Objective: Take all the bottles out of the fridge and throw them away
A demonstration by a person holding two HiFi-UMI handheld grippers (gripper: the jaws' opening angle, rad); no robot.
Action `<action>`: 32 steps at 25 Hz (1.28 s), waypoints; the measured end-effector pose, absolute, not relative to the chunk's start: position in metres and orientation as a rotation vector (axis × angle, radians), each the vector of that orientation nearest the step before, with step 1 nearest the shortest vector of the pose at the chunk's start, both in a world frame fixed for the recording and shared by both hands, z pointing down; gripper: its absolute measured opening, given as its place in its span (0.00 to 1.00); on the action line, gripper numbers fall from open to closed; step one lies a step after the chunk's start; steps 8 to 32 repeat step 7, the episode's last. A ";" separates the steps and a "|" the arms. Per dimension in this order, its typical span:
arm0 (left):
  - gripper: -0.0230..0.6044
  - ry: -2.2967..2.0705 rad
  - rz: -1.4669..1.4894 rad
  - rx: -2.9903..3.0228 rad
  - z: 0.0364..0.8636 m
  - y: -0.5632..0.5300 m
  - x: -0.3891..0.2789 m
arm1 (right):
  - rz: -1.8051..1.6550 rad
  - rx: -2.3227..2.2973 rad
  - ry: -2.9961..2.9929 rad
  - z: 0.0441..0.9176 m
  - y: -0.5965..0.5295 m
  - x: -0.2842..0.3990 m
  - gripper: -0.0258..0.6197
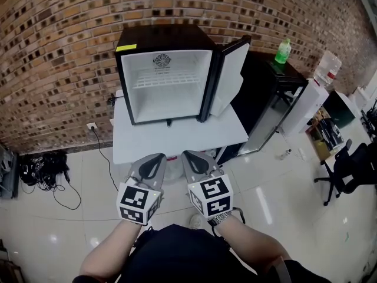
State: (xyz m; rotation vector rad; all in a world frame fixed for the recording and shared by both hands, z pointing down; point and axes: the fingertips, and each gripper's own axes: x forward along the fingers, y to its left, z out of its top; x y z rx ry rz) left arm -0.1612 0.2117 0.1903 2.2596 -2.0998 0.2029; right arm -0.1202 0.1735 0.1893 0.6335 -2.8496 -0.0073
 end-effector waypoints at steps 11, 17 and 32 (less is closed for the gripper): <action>0.04 -2.102 0.196 2.279 0.194 0.222 -0.159 | -0.027 0.636 -2.855 0.194 0.184 -0.120 0.04; 0.04 -2.102 0.196 2.279 0.194 0.222 -0.159 | -0.027 0.636 -2.855 0.194 0.184 -0.120 0.04; 0.04 -2.102 0.196 2.279 0.194 0.222 -0.159 | -0.027 0.636 -2.855 0.194 0.184 -0.120 0.04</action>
